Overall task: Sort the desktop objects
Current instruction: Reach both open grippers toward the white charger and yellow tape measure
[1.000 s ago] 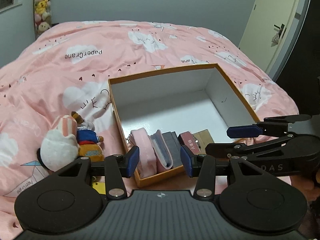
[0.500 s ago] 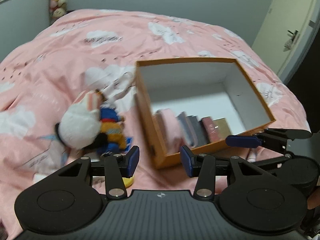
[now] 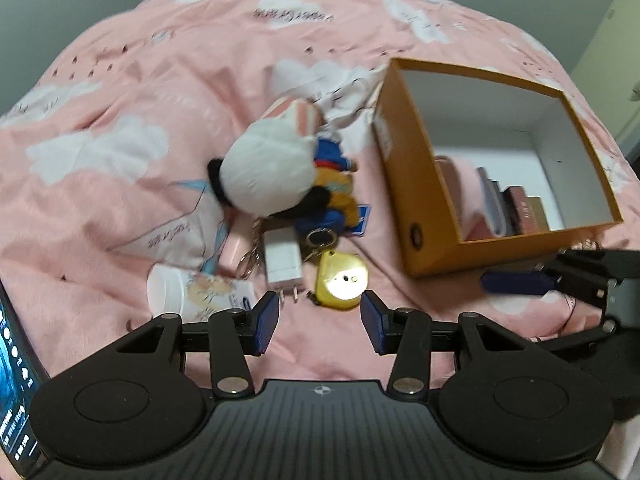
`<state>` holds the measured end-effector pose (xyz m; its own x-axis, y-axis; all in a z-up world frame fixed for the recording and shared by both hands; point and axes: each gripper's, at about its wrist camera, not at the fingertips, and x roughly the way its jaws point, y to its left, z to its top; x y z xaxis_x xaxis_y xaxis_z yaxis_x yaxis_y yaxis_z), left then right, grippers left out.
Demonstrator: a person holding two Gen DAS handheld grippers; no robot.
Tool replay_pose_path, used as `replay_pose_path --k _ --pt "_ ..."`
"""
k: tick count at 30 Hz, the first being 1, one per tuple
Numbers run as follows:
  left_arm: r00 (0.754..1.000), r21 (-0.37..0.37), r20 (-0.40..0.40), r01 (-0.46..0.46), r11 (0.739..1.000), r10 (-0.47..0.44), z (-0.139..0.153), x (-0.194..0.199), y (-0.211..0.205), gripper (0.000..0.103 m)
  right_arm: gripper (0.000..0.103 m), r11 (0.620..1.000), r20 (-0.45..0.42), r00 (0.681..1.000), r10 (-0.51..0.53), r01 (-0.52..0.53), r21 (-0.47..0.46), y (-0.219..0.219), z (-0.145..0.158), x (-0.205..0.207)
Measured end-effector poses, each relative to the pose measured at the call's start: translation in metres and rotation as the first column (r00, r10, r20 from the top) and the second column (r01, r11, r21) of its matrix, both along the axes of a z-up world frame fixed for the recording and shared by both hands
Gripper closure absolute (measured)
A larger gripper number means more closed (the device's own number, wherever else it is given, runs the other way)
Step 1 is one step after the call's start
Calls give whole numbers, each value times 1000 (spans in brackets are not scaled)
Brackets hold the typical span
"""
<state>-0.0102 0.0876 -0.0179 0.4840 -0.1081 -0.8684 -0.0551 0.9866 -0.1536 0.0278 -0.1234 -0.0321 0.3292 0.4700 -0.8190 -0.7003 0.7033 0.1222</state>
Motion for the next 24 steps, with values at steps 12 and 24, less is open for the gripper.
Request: replay_pose_path --k 12,24 --pt "997 69 -76 -17 997 22 -18 12 12 51 67 973 -30 984 175 -177 -147 66 -42 20" --pt "995 49 -68 -66 997 69 -21 20 36 53 65 864 121 911 394 -323 -386 109 -71 3"
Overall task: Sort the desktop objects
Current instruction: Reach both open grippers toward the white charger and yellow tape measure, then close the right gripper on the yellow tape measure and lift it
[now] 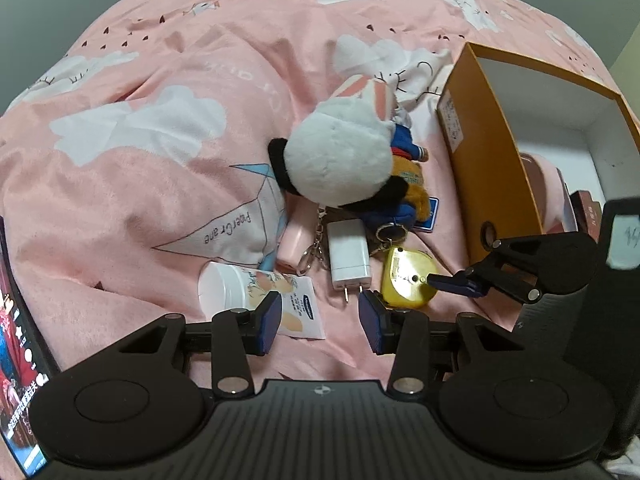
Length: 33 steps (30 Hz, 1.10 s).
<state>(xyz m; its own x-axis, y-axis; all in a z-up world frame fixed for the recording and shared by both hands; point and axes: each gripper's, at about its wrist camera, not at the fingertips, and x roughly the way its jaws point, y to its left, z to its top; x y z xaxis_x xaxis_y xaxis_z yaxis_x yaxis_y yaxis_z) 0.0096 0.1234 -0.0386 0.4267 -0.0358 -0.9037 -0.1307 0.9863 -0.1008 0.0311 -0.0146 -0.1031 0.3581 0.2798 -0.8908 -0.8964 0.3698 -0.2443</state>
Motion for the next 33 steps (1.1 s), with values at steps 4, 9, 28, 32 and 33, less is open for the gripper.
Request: replay_pose_path --k 4,9,28,32,33 --pt "1000 -14 8 12 1000 -12 0 2 2 53 61 998 45 998 43 -41 -39 5 -9 -1" --pt "1000 -10 -6 7 1000 -7 -5 5 5 53 53 988 132 984 120 -105 -116 13 -24 -5" --pt "1000 -25 13 12 1000 -12 -3 5 8 53 80 999 175 983 46 -45 -7 -3 7 7" --pt "999 -22 11 36 999 -35 -3 4 4 53 80 993 3 999 -39 39 114 -20 36 18" --pt "999 -22 7 47 999 -47 -4 4 2 54 80 989 -38 998 -46 51 137 -25 38 10"
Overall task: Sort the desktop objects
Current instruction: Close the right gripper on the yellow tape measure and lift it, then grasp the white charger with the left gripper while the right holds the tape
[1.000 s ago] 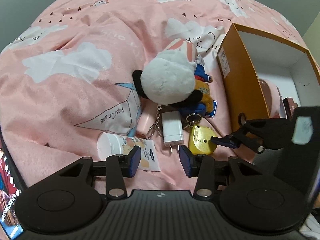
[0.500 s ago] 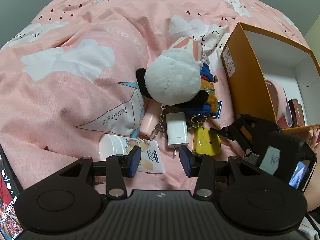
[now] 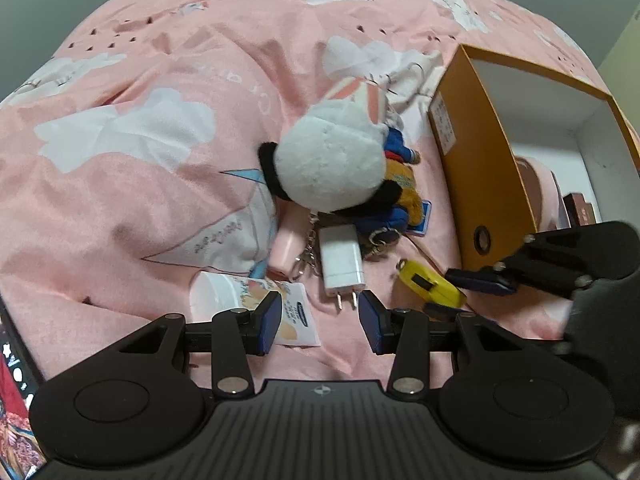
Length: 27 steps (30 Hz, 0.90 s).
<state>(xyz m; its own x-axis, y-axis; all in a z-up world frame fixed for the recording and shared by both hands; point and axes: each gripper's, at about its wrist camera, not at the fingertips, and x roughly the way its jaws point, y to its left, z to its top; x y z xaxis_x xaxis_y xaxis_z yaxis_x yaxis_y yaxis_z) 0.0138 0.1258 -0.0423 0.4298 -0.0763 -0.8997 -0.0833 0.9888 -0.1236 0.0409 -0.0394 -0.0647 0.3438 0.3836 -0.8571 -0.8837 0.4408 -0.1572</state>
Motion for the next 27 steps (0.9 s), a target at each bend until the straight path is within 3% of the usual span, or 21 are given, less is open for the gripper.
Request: replay_pose_path --k 4,6,13,23,27 --pt "998 -9 -11 56 998 -56 -5 2 -12 60 80 997 -172 984 -56 64 40 -24 9 -9" --pt "998 -19 -7 70 997 -70 -7 4 -16 60 80 995 -207 974 -93 101 27 -35 4 -10" --pt "998 -26 -48 36 999 -38 -29 26 -25 59 81 964 -157 951 -266 263 -39 -62 -20 0" --pt "993 -4 -118 -13 1000 12 -63 51 -25 55 79 955 -210 933 -292 296 -14 -69 -37 13" --pt "991 -6 -137 -5 1000 4 -71 53 -27 64 79 953 -219 929 -297 303 -8 -71 -39 14"
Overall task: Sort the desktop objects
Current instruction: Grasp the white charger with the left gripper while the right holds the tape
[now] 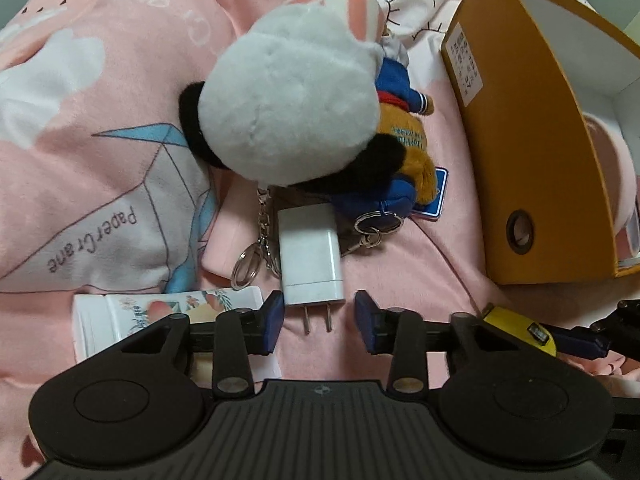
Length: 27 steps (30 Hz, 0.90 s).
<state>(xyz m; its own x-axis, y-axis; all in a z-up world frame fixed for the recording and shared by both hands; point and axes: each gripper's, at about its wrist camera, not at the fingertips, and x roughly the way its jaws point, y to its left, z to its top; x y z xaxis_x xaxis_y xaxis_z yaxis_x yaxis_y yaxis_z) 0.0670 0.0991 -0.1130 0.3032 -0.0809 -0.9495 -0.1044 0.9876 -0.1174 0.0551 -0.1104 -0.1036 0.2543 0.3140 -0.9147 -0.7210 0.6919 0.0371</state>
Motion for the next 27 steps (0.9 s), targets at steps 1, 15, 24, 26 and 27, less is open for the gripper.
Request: replay_pose_path --k 1,15,24,26,27 --pt "1000 -1 1 -5 1000 5 -1 0 1 65 79 1000 1 1000 -1 1 1 -1 1 0" --pt "997 -38 37 64 997 -62 43 -37 -5 66 82 992 -16 998 -62 63 109 -19 22 -1" --pt "975 -170 21 221 960 -220 65 -56 -41 70 82 981 -58 994 -96 104 167 -30 29 -5" --pt "972 -167 10 233 958 -234 59 -55 -47 73 82 981 -65 993 -102 112 162 -31 26 -4" --pt "972 -162 4 231 959 -233 58 -58 -47 73 82 981 -73 992 -106 116 157 -31 23 -3"
